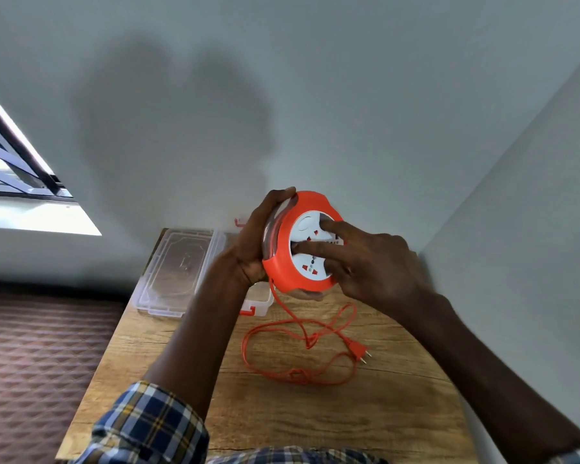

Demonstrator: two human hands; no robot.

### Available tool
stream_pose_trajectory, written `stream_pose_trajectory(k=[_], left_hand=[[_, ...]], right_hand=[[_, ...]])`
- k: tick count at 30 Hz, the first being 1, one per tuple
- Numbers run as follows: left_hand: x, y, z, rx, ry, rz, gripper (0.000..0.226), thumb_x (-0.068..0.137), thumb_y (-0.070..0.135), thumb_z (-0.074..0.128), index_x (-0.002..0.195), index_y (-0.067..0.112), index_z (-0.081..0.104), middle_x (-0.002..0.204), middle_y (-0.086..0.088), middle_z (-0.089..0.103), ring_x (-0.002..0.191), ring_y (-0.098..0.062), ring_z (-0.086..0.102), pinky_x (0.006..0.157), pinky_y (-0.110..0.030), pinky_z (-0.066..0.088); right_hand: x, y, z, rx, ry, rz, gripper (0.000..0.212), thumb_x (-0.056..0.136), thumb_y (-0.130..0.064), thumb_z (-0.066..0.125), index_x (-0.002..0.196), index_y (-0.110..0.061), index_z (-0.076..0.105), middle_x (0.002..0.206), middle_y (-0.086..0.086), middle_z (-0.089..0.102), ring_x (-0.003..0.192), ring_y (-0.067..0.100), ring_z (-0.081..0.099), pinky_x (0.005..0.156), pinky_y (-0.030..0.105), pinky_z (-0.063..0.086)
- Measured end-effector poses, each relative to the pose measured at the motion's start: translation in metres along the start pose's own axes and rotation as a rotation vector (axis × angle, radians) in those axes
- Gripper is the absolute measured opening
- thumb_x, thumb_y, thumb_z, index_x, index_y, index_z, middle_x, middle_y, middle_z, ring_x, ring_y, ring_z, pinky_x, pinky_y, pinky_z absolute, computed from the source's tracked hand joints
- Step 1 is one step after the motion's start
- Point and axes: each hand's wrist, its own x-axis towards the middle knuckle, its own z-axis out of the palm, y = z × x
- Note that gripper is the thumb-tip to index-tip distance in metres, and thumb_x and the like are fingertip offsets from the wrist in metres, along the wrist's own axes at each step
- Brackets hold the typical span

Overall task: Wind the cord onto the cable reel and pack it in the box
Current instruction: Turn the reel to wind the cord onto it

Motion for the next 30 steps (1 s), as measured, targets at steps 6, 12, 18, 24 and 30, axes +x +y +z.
stream_pose_trajectory(k=[6, 12, 18, 24, 30], left_hand=[[0.000, 0.000, 0.007, 0.047, -0.008, 0.017, 0.053, 0.104, 0.056, 0.052, 0.120, 0.012, 0.078, 0.115, -0.013, 0.079, 0.105, -0.031, 0.074, 0.097, -0.045, 0.059], [0.001, -0.001, 0.006, 0.023, 0.014, 0.053, 0.058, 0.104, 0.058, 0.049, 0.131, 0.013, 0.074, 0.123, -0.014, 0.076, 0.110, -0.032, 0.073, 0.097, -0.047, 0.059], [0.000, 0.002, 0.000, 0.002, -0.022, 0.035, 0.059, 0.105, 0.061, 0.046, 0.124, 0.016, 0.078, 0.120, -0.011, 0.077, 0.108, -0.030, 0.074, 0.096, -0.046, 0.060], [0.003, 0.000, -0.006, -0.010, 0.020, 0.030, 0.061, 0.105, 0.064, 0.043, 0.123, 0.017, 0.078, 0.118, -0.011, 0.077, 0.107, -0.029, 0.072, 0.100, -0.047, 0.055], [0.001, 0.002, -0.009, 0.043, 0.024, 0.004, 0.061, 0.101, 0.063, 0.052, 0.131, 0.014, 0.072, 0.121, -0.014, 0.074, 0.108, -0.032, 0.071, 0.098, -0.048, 0.058]], right_hand=[[0.005, -0.038, 0.019, 0.486, 0.231, 0.761, 0.070, 0.068, -0.084, 0.064, 0.125, -0.044, 0.067, 0.102, -0.013, 0.079, 0.079, -0.001, 0.071, 0.062, 0.016, 0.052], [0.002, -0.045, 0.017, 0.285, 0.256, 0.644, 0.067, 0.089, -0.077, 0.052, 0.138, -0.031, 0.061, 0.106, -0.006, 0.079, 0.085, 0.012, 0.076, 0.070, 0.024, 0.056], [-0.007, -0.021, 0.005, 0.279, 0.130, 0.346, 0.048, 0.095, -0.041, 0.070, 0.140, -0.033, 0.058, 0.140, 0.002, 0.057, 0.100, 0.022, 0.072, 0.068, 0.027, 0.057], [-0.004, -0.009, 0.004, 0.298, -0.057, 0.242, 0.059, 0.099, -0.028, 0.065, 0.151, -0.043, 0.041, 0.160, -0.008, 0.040, 0.122, 0.018, 0.062, 0.079, 0.031, 0.062], [0.002, -0.010, 0.001, 0.359, -0.103, 0.172, 0.058, 0.104, -0.032, 0.057, 0.148, -0.059, 0.034, 0.157, -0.006, 0.046, 0.133, 0.020, 0.056, 0.091, 0.038, 0.059]])
